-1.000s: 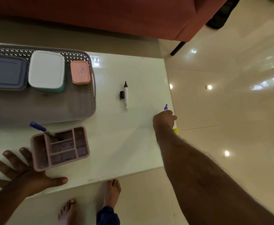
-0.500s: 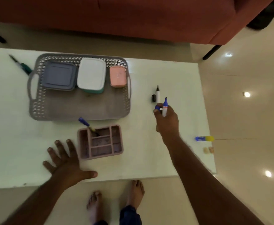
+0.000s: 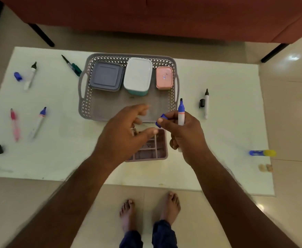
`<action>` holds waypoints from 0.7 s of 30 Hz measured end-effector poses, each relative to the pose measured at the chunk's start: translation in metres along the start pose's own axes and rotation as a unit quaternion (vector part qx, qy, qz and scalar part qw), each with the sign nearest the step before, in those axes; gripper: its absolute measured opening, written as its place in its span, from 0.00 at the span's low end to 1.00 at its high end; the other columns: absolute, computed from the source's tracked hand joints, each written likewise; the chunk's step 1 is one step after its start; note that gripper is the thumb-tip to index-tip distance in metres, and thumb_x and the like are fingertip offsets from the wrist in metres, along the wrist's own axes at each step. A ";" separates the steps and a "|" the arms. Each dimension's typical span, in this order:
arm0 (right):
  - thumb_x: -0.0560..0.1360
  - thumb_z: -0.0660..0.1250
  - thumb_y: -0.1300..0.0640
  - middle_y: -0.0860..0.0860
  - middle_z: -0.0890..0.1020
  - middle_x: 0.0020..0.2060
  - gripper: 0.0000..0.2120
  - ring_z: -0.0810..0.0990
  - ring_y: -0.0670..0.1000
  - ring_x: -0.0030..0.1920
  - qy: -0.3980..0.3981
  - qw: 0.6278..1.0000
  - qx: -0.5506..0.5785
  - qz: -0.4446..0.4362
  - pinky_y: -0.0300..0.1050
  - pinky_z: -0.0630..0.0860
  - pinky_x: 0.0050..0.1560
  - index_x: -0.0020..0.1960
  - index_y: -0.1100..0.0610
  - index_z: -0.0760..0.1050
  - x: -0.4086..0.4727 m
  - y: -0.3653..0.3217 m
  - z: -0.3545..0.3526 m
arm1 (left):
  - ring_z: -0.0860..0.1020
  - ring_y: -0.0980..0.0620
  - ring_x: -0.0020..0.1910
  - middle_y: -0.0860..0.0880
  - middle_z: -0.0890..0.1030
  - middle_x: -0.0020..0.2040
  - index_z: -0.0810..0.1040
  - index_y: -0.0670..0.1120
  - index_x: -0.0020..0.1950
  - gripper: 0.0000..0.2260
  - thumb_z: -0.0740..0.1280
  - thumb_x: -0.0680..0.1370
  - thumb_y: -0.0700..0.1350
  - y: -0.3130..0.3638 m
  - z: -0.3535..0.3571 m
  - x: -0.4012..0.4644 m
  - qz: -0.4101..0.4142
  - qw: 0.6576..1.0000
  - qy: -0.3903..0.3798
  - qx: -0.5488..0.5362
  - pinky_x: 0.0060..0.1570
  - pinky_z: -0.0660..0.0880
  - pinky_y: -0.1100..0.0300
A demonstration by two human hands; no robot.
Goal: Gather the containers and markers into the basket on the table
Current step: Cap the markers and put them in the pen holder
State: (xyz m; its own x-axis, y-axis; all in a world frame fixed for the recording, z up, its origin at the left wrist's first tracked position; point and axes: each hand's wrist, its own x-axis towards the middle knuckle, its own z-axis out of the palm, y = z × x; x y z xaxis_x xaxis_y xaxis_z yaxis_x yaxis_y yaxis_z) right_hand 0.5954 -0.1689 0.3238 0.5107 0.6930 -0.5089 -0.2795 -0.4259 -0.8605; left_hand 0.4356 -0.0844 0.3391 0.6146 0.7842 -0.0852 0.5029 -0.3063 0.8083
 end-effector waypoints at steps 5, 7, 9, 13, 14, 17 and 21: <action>0.72 0.74 0.57 0.49 0.76 0.23 0.06 0.70 0.47 0.21 -0.025 0.998 0.050 0.012 0.41 0.66 0.26 0.45 0.59 0.82 -0.012 -0.004 0.006 | 0.79 0.57 0.50 0.54 0.80 0.56 0.78 0.52 0.64 0.19 0.74 0.74 0.48 0.014 0.005 0.010 0.087 0.993 -0.047 0.057 0.50 0.77 0.64; 0.73 0.74 0.58 0.49 0.76 0.23 0.03 0.68 0.48 0.21 -0.036 0.997 0.068 0.027 0.41 0.66 0.26 0.43 0.57 0.81 -0.015 -0.003 0.007 | 0.77 0.59 0.48 0.55 0.79 0.53 0.80 0.52 0.62 0.16 0.73 0.74 0.47 0.008 0.003 0.010 0.101 0.990 -0.058 0.085 0.49 0.71 0.74; 0.72 0.74 0.59 0.49 0.77 0.23 0.04 0.68 0.48 0.21 -0.042 0.995 0.083 0.044 0.40 0.66 0.26 0.44 0.59 0.81 -0.019 -0.001 0.007 | 0.77 0.59 0.47 0.55 0.79 0.52 0.80 0.50 0.61 0.15 0.73 0.74 0.47 0.002 0.003 0.007 0.095 0.989 -0.061 0.092 0.48 0.71 0.75; 0.75 0.71 0.54 0.51 0.81 0.28 0.08 0.70 0.47 0.22 -0.047 0.996 0.071 0.036 0.40 0.67 0.25 0.46 0.59 0.80 -0.026 -0.001 0.008 | 0.80 0.58 0.48 0.54 0.82 0.50 0.80 0.49 0.61 0.12 0.69 0.78 0.45 -0.003 0.007 -0.003 0.056 0.998 -0.034 0.019 0.48 0.76 0.70; 0.77 0.68 0.50 0.52 0.83 0.33 0.11 0.72 0.45 0.22 -0.040 0.998 0.038 0.027 0.39 0.68 0.24 0.48 0.58 0.80 -0.027 -0.002 0.007 | 0.81 0.58 0.48 0.54 0.83 0.51 0.80 0.49 0.61 0.11 0.68 0.79 0.44 -0.003 0.008 -0.005 0.016 0.999 -0.018 -0.034 0.49 0.77 0.69; 0.82 0.56 0.46 0.53 0.81 0.41 0.15 0.74 0.39 0.24 -0.036 0.997 -0.060 -0.017 0.33 0.68 0.24 0.53 0.57 0.74 -0.029 -0.002 0.004 | 0.83 0.58 0.46 0.53 0.84 0.47 0.79 0.49 0.60 0.09 0.63 0.81 0.42 -0.008 0.007 -0.008 -0.082 0.986 0.009 -0.144 0.48 0.79 0.66; 0.82 0.55 0.44 0.49 0.81 0.38 0.12 0.76 0.43 0.32 -0.081 0.961 -0.239 -0.113 0.41 0.73 0.33 0.52 0.48 0.75 -0.031 0.008 -0.002 | 0.80 0.58 0.40 0.50 0.82 0.41 0.78 0.49 0.58 0.10 0.59 0.83 0.41 -0.010 0.004 -0.012 -0.106 0.979 0.015 -0.174 0.43 0.77 0.69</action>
State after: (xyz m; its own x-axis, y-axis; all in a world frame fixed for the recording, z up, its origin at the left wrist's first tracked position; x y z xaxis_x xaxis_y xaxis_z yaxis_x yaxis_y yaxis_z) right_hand 0.5788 -0.1945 0.3326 0.3703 0.8639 -0.3414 0.2488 -0.4464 -0.8595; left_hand 0.4256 -0.0928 0.3300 0.4978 0.8274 -0.2600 0.3772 0.0634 0.9239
